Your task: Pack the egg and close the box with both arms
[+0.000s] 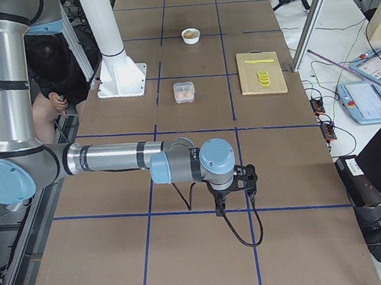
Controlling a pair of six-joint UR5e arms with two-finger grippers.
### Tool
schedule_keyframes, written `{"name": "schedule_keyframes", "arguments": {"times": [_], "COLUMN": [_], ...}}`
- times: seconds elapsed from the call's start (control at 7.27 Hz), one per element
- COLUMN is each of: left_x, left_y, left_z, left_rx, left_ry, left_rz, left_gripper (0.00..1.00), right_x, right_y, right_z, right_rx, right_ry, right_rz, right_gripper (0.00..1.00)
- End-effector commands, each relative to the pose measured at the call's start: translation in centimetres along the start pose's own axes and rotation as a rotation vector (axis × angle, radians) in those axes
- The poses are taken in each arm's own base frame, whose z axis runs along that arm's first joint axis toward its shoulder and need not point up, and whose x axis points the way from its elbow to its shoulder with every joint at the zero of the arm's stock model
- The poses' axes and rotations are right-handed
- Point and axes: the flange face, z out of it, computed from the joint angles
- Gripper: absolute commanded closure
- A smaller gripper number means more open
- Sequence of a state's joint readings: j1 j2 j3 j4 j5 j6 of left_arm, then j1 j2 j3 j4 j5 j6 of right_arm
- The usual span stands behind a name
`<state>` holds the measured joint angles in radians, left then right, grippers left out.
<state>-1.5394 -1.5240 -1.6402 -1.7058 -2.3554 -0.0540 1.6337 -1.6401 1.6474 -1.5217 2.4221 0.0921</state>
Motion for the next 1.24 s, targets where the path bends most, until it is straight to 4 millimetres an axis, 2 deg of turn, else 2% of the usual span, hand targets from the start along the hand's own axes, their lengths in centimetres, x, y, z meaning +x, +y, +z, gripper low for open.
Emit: {"name": "schedule_keyframes", "arguments": {"times": [0.0,0.14,0.28,0.41,0.55,0.69,0.83,0.96,1.1], "left_x": [0.0,0.9,2.7,5.8,10.4,13.9,16.4,17.1,18.8], "left_y": [0.0,-0.3,-1.5,-3.5,-8.2,-9.2,-9.5,-9.8,-12.2], "left_z": [-0.1,-0.9,-2.6,-5.5,-7.6,-7.2,-7.1,-6.8,-6.6], "left_rx": [0.002,0.018,0.055,0.115,0.198,0.21,0.193,0.183,0.166], "left_ry": [-0.001,0.0,0.004,0.02,0.043,0.095,0.165,0.228,0.252], "left_rz": [0.004,0.013,0.051,0.114,0.235,0.28,0.257,0.272,0.199], "left_gripper": [0.0,0.0,0.0,0.0,0.0,0.0,0.0,0.0,0.0], "right_x": [-0.2,-0.3,-0.7,-1.9,-2.3,-2.2,-2.9,-3.4,-2.9], "right_y": [0.0,0.0,-0.1,-0.2,-0.3,-0.3,-1.0,-1.3,-0.8], "right_z": [-0.3,-0.4,-0.7,-1.8,-2.0,-2.1,-2.4,-2.8,-2.4], "right_rx": [0.006,0.008,0.014,0.036,0.04,0.041,0.05,0.054,0.047], "right_ry": [-0.002,-0.004,-0.01,-0.009,-0.01,-0.012,-0.012,-0.014,-0.015], "right_rz": [-0.001,-0.002,-0.009,-0.034,-0.041,-0.033,-0.055,-0.065,-0.056], "right_gripper": [0.0,0.0,0.0,0.0,0.0,0.0,0.0,0.0,0.0]}}
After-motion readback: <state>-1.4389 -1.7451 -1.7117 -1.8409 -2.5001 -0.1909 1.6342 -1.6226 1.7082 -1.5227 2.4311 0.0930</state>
